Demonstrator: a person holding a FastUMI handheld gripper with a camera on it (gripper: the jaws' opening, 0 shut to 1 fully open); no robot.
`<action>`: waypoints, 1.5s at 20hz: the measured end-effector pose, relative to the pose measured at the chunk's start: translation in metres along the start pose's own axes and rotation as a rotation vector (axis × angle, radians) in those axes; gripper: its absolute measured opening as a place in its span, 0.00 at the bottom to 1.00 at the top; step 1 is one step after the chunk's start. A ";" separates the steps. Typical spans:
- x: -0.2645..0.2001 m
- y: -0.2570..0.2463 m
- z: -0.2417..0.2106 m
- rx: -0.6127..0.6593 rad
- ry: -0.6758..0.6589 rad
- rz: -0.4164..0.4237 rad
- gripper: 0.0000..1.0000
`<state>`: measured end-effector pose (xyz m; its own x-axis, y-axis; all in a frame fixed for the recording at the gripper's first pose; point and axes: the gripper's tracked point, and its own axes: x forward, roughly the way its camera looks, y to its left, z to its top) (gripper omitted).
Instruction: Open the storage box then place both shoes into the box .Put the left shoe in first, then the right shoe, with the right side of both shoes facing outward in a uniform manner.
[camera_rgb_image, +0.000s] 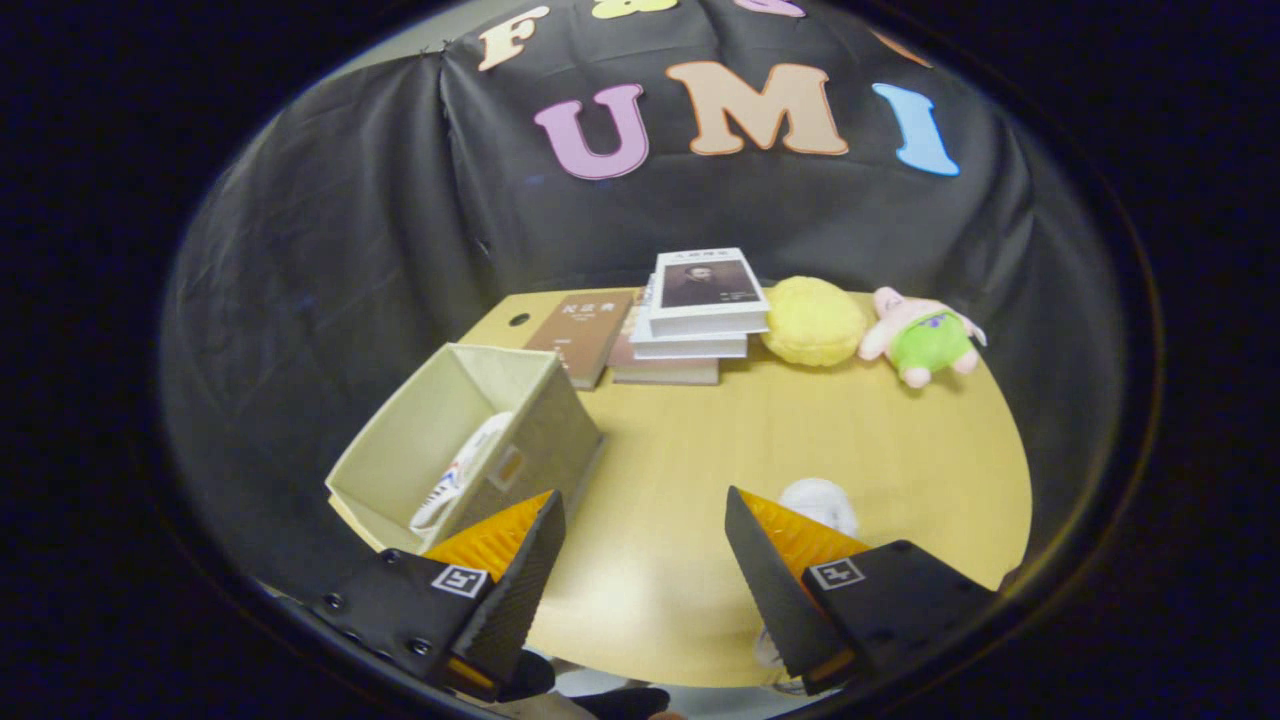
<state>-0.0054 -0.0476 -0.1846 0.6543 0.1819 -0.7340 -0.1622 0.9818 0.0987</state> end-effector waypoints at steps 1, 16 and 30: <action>0.001 -0.014 -0.005 -0.004 0.007 -0.020 1.00; 0.035 -0.149 -0.125 0.006 0.263 -0.132 0.81; 0.044 -0.165 -0.152 0.131 0.343 -0.192 0.05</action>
<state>-0.0620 -0.2102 -0.3359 0.3754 -0.0127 -0.9268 0.0488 0.9988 0.0061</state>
